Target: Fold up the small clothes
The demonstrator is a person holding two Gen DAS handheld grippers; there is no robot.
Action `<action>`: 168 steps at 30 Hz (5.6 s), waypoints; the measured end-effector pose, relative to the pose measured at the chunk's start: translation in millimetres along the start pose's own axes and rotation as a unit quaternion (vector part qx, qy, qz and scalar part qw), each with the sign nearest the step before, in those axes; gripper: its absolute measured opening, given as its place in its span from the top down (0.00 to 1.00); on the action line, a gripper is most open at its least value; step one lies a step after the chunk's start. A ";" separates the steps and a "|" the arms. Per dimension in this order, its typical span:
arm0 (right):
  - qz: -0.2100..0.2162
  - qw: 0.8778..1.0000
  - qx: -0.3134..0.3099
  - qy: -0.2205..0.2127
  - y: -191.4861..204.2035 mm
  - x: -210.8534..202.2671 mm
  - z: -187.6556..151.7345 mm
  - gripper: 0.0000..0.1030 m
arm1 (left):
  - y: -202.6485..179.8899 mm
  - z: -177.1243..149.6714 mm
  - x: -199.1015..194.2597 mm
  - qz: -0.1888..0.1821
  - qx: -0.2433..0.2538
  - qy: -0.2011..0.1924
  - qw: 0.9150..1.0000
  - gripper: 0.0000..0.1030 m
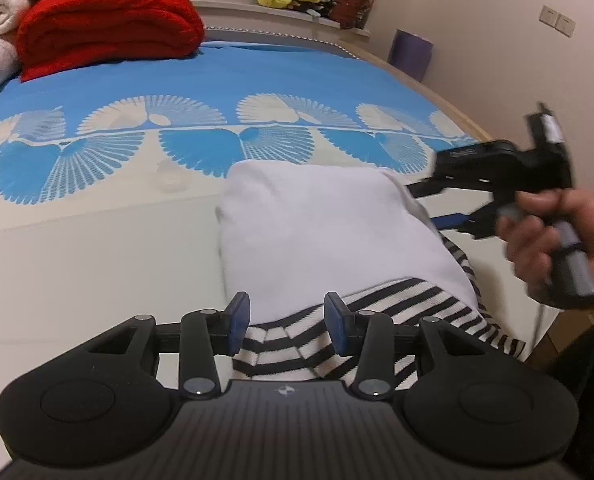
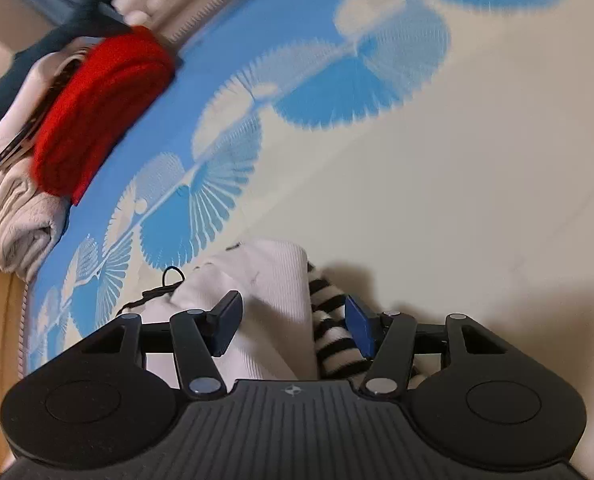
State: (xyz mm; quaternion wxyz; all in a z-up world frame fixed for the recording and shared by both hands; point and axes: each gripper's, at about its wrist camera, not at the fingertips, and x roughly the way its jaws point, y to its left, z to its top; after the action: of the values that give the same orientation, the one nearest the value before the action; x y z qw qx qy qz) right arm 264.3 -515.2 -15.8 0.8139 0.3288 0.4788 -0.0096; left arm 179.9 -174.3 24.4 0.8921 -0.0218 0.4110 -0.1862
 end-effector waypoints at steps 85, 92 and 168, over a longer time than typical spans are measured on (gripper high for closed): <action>-0.036 0.978 -0.206 -0.008 1.8 -72.7 -44.9 0.23 | 15.6 79.2 40.6 -0.008 0.025 0.073 0.997 0.16; -0.071 0.974 -0.206 0.064 5.8 -31.6 -54.8 0.23 | 64.7 66.5 110.7 -0.051 -0.109 0.164 0.979 0.11; -0.078 0.981 -0.175 0.017 84.5 47.6 -36.1 0.93 | 110.0 91.4 86.9 0.058 0.011 0.102 0.993 0.26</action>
State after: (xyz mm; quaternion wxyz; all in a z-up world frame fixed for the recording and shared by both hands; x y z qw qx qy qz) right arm 290.0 -415.1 -20.6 0.8472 0.1426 0.5115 0.0165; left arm 333.8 -112.8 0.7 0.8552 0.0306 0.4981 -0.1400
